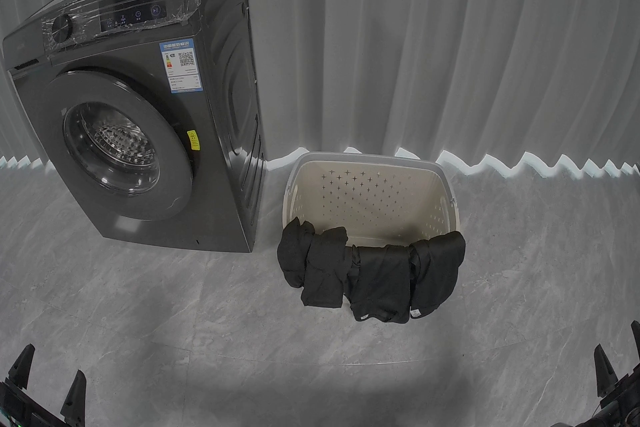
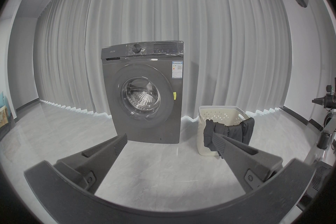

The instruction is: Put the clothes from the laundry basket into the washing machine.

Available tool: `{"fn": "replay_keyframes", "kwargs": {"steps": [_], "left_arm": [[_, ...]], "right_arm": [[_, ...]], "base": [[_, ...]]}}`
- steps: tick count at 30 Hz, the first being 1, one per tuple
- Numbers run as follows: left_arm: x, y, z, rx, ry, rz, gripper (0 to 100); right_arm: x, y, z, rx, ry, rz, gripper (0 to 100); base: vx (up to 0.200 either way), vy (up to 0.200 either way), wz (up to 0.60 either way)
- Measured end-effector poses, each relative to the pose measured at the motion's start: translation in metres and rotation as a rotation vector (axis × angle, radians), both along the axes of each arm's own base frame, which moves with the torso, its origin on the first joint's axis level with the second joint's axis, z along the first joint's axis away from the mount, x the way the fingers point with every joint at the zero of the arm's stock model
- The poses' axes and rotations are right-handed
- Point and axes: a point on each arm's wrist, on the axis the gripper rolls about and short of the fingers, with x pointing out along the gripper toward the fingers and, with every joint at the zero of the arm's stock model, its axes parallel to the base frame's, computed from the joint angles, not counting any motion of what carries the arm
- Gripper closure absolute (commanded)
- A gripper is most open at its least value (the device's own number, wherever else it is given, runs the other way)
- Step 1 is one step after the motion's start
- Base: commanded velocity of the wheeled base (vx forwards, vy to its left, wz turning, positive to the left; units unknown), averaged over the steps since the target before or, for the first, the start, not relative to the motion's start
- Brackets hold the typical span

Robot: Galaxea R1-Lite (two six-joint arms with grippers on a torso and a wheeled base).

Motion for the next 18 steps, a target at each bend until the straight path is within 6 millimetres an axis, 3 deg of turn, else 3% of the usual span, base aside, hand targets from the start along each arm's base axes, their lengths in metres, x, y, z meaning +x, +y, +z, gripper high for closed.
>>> {"fn": "replay_keyframes", "kwargs": {"steps": [3,12,18], "left_arm": [[0.0000,0.0000,0.0000,0.000,0.000,0.000,0],[0.0000,0.0000,-0.0001,0.000,0.001,-0.002,0],[0.0000,0.0000,0.0000,0.000,0.000,-0.003,0]], "right_arm": [[0.0000,0.0000,0.0000,0.000,0.000,0.000,0],[0.0000,0.0000,0.0000,0.000,0.000,0.000,0],[0.0000,0.0000,0.0000,0.000,0.000,0.000,0]], "base": [[0.200,0.000,0.00],[0.000,0.000,0.00],[0.200,0.000,0.00]]}}
